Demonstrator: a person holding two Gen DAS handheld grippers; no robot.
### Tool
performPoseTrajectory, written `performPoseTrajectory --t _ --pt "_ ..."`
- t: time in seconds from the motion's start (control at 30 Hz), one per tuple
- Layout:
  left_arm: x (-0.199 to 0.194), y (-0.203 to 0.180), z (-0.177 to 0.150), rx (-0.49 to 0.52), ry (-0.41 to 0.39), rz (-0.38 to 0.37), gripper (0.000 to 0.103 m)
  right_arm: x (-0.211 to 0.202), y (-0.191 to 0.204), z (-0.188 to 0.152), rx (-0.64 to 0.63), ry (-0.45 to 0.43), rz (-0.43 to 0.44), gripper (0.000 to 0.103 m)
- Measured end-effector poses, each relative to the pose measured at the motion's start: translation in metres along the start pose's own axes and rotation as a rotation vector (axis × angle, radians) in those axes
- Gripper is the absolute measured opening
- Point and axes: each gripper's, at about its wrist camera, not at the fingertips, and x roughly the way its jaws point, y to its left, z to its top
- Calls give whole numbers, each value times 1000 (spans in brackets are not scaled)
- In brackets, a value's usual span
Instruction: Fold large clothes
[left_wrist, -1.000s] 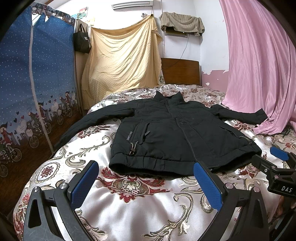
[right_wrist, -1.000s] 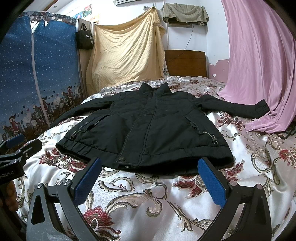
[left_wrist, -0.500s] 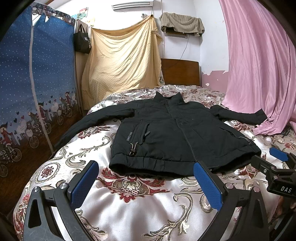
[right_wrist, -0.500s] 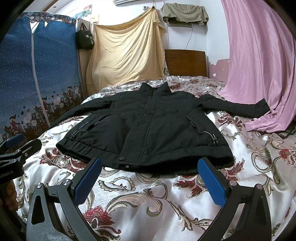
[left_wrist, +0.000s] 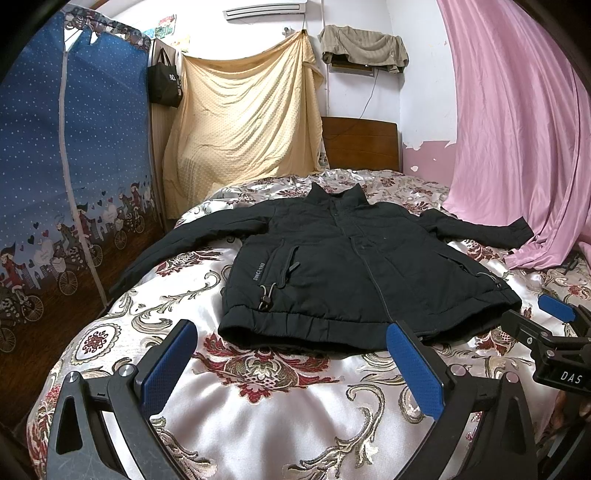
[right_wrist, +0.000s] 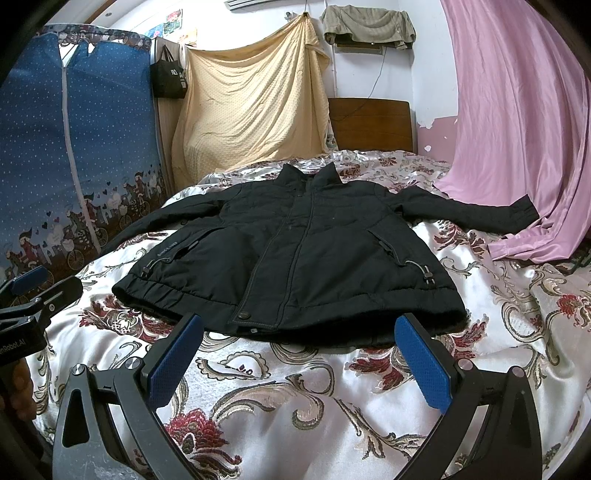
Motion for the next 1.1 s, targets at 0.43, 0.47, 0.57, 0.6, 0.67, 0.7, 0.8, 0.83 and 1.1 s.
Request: performPoseTrajectory --t 0.43,0.47,0.57,0.6,0.67,0.7,0.8,0.83,1.1 --pt "0 0 0 -1 1 -1 103 1 -2 -1 3 2 1 102" --pt "0 0 0 0 0 0 103 1 -1 -1 3 2 1 102" --pt "0 0 0 0 1 -1 103 1 -1 -1 3 2 1 102" --pt "0 0 0 0 1 0 103 1 -1 -1 2 3 1 102" --pt "0 0 0 -1 3 1 103 2 -1 -1 3 4 1 102" --pt "1 0 0 -3 8 1 103 1 -1 0 3 7 1 102" --pt "4 0 1 -13 47 19 103 0 -3 -5 11 27 2 102" --pt "4 0 2 -15 59 28 103 5 -2 -7 16 37 2 102" --pt "16 -1 6 7 152 77 103 16 -3 -9 34 116 -38 102"
